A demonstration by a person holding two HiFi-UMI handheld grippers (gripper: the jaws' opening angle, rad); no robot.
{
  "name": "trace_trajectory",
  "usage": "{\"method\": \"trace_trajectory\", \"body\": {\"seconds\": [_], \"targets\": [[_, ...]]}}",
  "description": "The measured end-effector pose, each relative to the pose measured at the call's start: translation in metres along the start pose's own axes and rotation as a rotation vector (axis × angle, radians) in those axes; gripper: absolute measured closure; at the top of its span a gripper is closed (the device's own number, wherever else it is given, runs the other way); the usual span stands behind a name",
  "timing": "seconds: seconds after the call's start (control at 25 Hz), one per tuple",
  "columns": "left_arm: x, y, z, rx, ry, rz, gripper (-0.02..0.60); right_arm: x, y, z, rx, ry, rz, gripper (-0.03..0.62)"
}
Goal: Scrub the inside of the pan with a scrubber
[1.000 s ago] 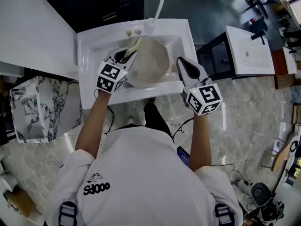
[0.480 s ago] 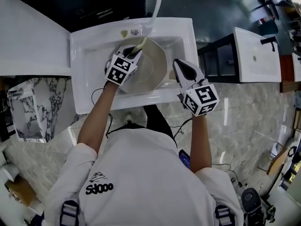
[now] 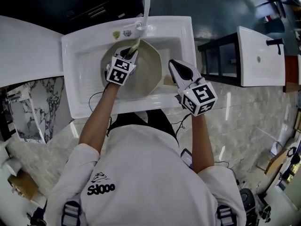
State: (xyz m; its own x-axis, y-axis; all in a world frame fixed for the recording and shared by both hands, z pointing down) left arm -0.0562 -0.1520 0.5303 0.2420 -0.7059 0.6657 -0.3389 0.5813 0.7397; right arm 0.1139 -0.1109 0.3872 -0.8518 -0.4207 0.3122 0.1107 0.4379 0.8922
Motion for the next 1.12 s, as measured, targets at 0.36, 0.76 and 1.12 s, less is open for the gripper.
{"method": "trace_trajectory", "body": {"seconds": [0.36,0.76,1.12], "targets": [[0.015,0.005,-0.016,0.018,0.087,0.010,0.517,0.006,0.012,0.000,0.024,0.043,0.019,0.585],[0.042,0.003,-0.033,-0.011,0.211,0.019,0.515,0.000,0.027,0.010,0.055,0.171,0.024,0.585],[0.049,0.002,-0.043,-0.011,0.274,-0.017,0.514,-0.003,0.035,0.004,0.095,0.231,0.019,0.585]]}}
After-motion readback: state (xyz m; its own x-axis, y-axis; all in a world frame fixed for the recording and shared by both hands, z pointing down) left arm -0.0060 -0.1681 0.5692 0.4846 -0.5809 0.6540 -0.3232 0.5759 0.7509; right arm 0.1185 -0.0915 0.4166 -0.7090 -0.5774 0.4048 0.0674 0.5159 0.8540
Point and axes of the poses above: the fingertips, and each gripper's own axes: x forward along the fingers, z to its left, y out of its underside, the point moved 3 cm from there along -x, backward along the fingers, and after that the axes turned 10 degrees about -y, right-handed, at the moved point
